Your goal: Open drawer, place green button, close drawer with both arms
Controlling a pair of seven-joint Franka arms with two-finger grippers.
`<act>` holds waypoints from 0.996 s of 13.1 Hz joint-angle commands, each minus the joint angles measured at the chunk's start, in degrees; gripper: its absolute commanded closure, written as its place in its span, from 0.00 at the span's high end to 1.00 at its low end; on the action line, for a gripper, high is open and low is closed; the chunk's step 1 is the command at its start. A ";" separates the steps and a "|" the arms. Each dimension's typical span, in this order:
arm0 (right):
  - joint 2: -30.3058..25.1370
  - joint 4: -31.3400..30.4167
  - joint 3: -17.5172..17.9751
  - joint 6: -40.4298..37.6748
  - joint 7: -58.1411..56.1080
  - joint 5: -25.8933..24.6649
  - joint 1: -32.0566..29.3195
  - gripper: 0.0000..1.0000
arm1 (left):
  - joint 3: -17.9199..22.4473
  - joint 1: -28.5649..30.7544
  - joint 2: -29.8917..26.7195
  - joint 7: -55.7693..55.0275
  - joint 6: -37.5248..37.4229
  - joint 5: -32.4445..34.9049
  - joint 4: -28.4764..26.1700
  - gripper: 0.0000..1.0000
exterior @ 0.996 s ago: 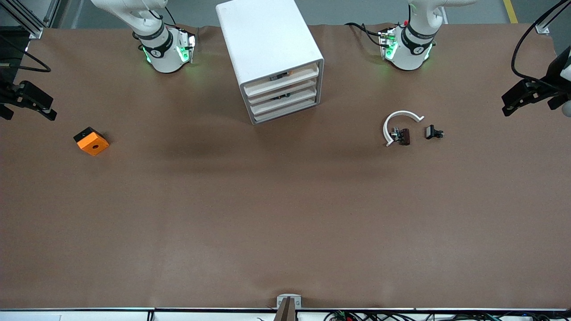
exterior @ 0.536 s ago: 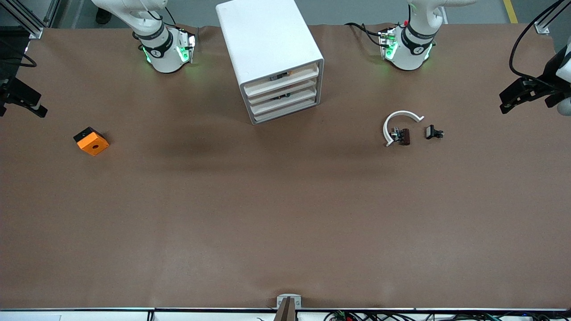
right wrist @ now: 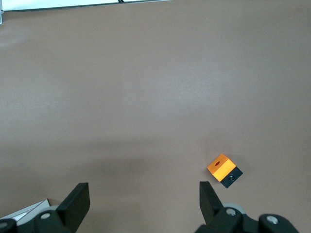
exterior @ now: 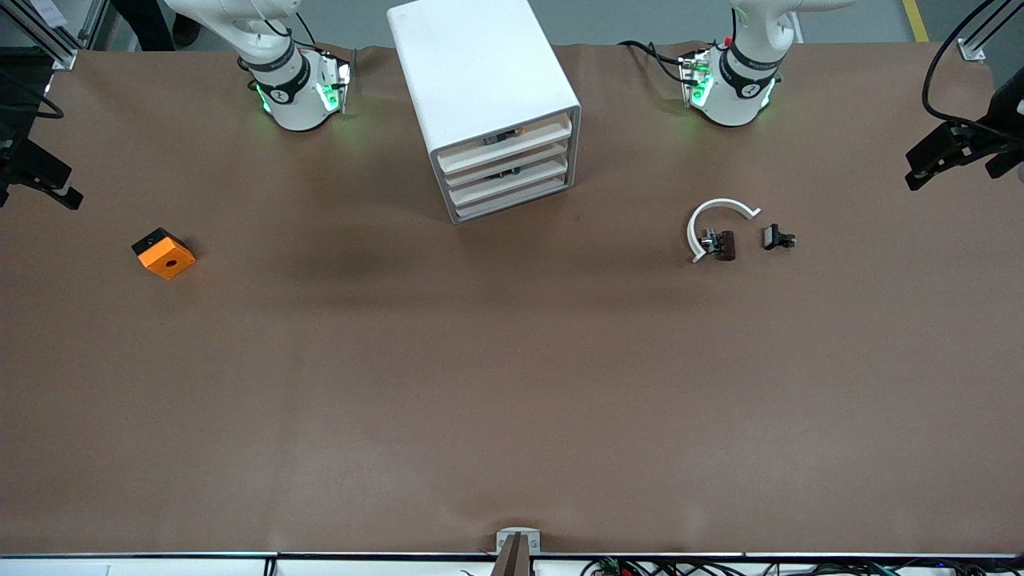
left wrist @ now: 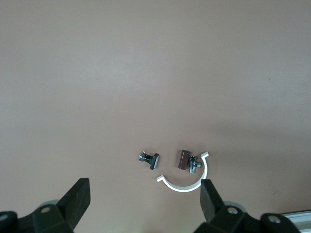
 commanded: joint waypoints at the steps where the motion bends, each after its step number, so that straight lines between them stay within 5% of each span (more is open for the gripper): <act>1: 0.46 1.30 0.49 -0.98 0.18 -0.99 -0.32 1.00 | 0.15 0.34 -0.41 1.40 0.08 -2.13 -0.65 1.00; 13: 0.55 1.21 0.49 -2.03 0.18 -1.34 -0.49 1.00 | -1.87 -1.24 -0.50 1.58 -0.01 -4.17 -2.06 1.00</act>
